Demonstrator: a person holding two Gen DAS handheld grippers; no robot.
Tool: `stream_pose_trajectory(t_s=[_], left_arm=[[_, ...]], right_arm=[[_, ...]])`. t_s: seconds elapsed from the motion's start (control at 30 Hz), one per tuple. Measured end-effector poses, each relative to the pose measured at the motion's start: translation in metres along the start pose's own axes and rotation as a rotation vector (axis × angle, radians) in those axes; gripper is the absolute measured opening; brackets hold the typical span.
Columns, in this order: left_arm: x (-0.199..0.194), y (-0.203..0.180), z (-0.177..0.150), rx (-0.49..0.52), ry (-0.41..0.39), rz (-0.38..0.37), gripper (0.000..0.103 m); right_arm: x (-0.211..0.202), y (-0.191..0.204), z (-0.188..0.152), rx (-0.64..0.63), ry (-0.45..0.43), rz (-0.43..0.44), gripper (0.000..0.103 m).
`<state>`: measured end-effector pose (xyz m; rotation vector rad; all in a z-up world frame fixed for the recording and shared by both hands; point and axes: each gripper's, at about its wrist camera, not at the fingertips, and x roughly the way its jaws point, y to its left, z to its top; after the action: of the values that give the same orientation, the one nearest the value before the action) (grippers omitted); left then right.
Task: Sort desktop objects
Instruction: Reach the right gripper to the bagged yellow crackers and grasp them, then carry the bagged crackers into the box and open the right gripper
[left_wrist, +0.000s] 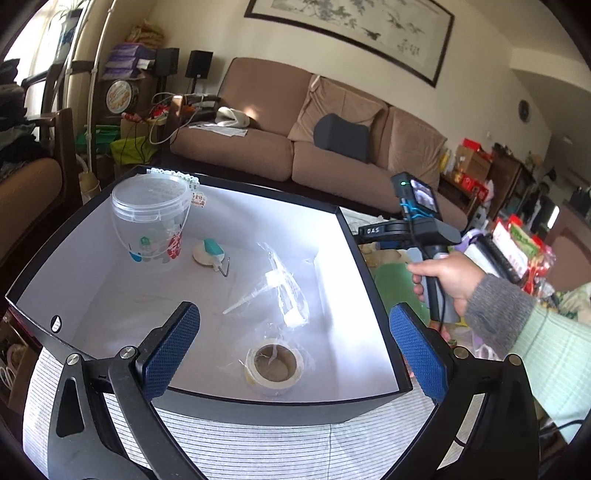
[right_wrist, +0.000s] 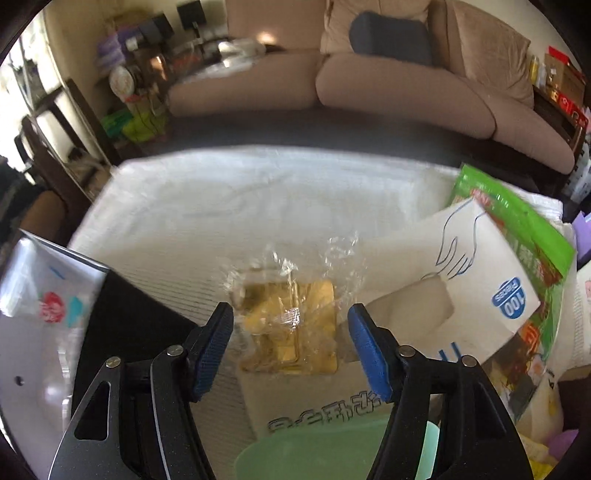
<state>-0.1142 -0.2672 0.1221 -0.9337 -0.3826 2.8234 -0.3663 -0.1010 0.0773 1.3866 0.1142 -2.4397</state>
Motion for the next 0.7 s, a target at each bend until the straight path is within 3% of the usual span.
stream_pose_trajectory(t_s=[0.03, 0.2, 0.5, 0.7], left_arm=[[0.000, 0.000, 0.000, 0.002, 0.001, 0.001, 0.103], [-0.002, 0.003, 0.001, -0.006, 0.000, -0.002, 0.103], [-0.007, 0.016, 0.006, -0.045, -0.007, 0.010, 0.103], [-0.019, 0.031, 0.010, -0.103, -0.036, 0.008, 0.103]], right_arm=[[0.001, -0.001, -0.001, 0.011, -0.002, 0.005, 0.034], [-0.013, -0.008, -0.002, 0.022, -0.060, 0.030, 0.018], [-0.105, -0.007, 0.002, -0.002, -0.192, 0.110, 0.015], [-0.166, 0.036, -0.005, -0.121, -0.225, 0.164, 0.013]])
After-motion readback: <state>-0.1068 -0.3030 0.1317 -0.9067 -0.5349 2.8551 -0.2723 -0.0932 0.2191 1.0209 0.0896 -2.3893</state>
